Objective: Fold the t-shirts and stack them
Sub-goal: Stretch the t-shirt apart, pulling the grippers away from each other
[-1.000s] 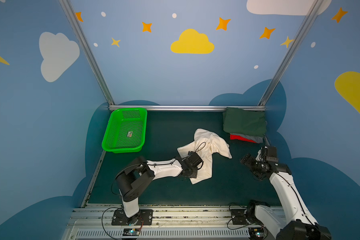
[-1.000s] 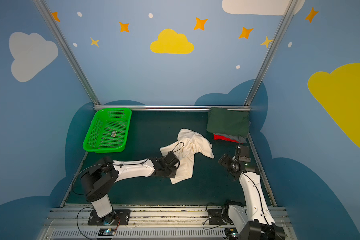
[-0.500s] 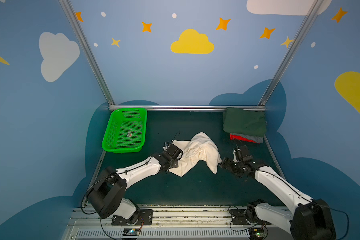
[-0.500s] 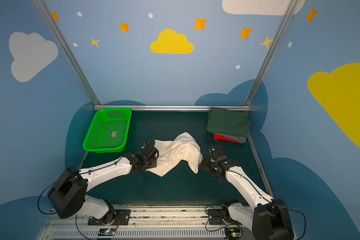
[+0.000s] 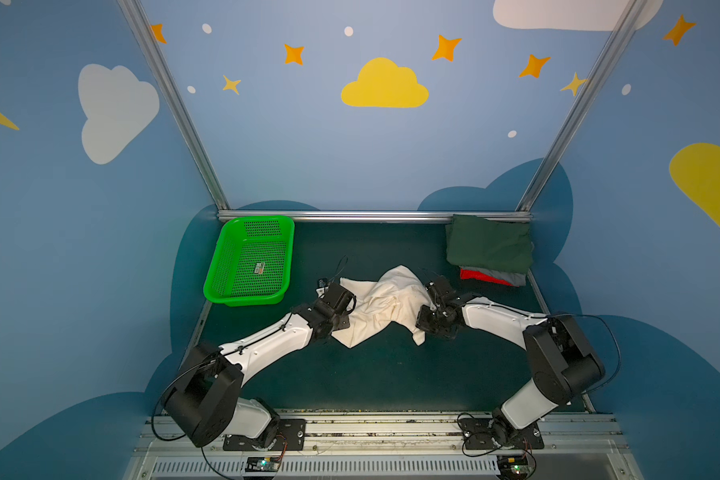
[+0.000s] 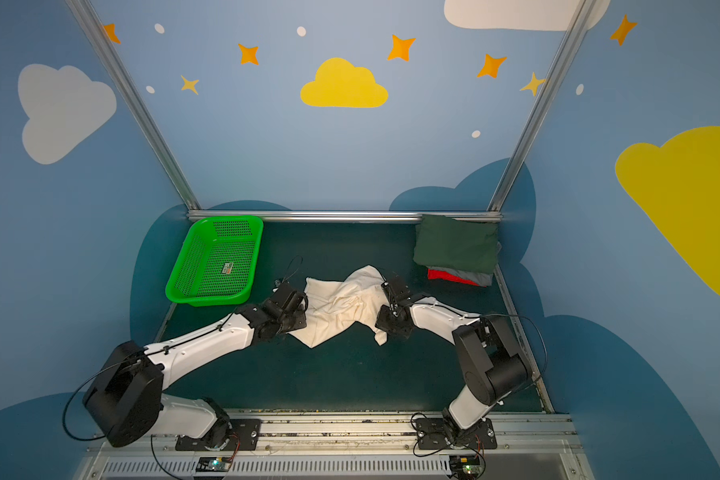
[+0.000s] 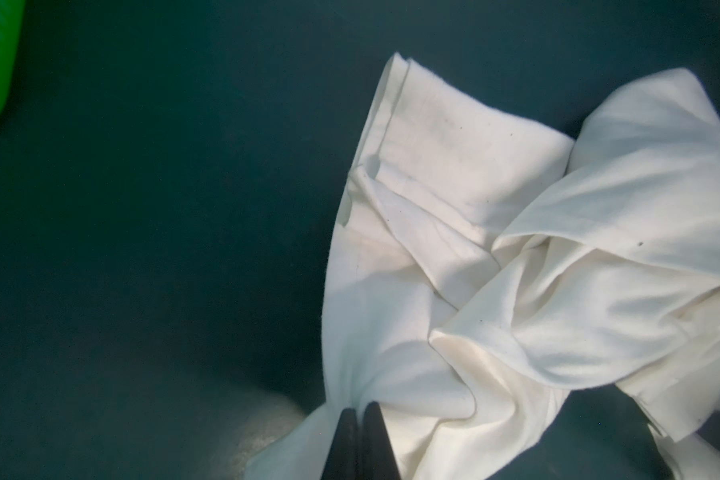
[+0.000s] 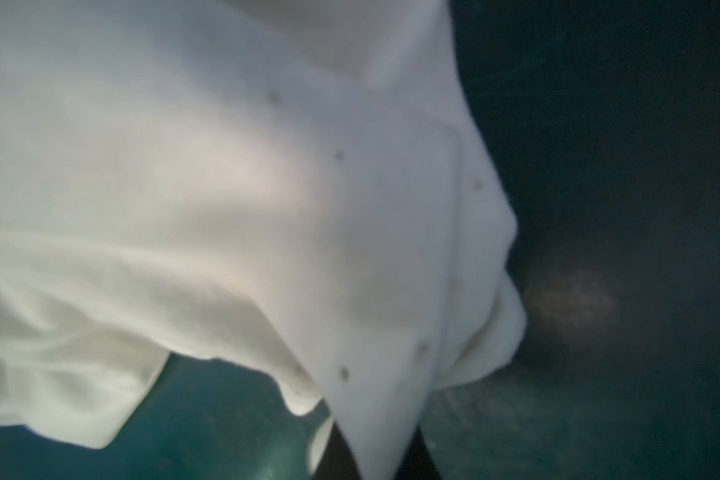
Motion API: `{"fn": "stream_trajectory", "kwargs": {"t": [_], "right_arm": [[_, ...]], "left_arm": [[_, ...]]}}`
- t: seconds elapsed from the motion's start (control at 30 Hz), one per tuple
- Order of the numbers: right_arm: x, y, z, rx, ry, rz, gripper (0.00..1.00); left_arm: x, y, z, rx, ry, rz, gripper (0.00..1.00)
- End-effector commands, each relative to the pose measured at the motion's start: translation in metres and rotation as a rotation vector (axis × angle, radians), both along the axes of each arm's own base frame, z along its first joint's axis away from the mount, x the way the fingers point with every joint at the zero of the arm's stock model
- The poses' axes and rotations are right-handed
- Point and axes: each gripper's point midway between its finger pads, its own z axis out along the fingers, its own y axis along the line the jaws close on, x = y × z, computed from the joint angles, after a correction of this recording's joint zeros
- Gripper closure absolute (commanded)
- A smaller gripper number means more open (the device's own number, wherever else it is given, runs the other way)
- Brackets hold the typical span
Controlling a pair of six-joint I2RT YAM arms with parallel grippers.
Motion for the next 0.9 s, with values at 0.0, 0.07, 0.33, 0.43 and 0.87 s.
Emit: {"fn": "stream_trajectory", "kwargs": {"t": [0.0, 0.07, 0.33, 0.43, 0.87], "right_arm": [[0.009, -0.01, 0.029, -0.048, -0.062, -0.003, 1.0], [0.014, -0.018, 0.047, -0.07, -0.095, -0.009, 1.0], [0.031, -0.054, 0.106, -0.114, -0.189, -0.071, 1.0], [0.038, -0.071, 0.115, -0.143, -0.213, -0.122, 1.0], [0.118, -0.076, 0.151, -0.148, -0.265, -0.09, 1.0]], "left_arm": [[0.007, 0.023, 0.022, 0.011, -0.059, 0.053, 0.97], [0.009, 0.036, 0.032, 0.015, -0.082, 0.087, 0.97], [0.01, 0.102, 0.06, 0.049, -0.148, 0.249, 0.97], [0.007, 0.123, 0.07, 0.056, -0.181, 0.308, 0.97], [0.052, 0.131, 0.097, 0.005, -0.268, 0.355, 0.97]]}}
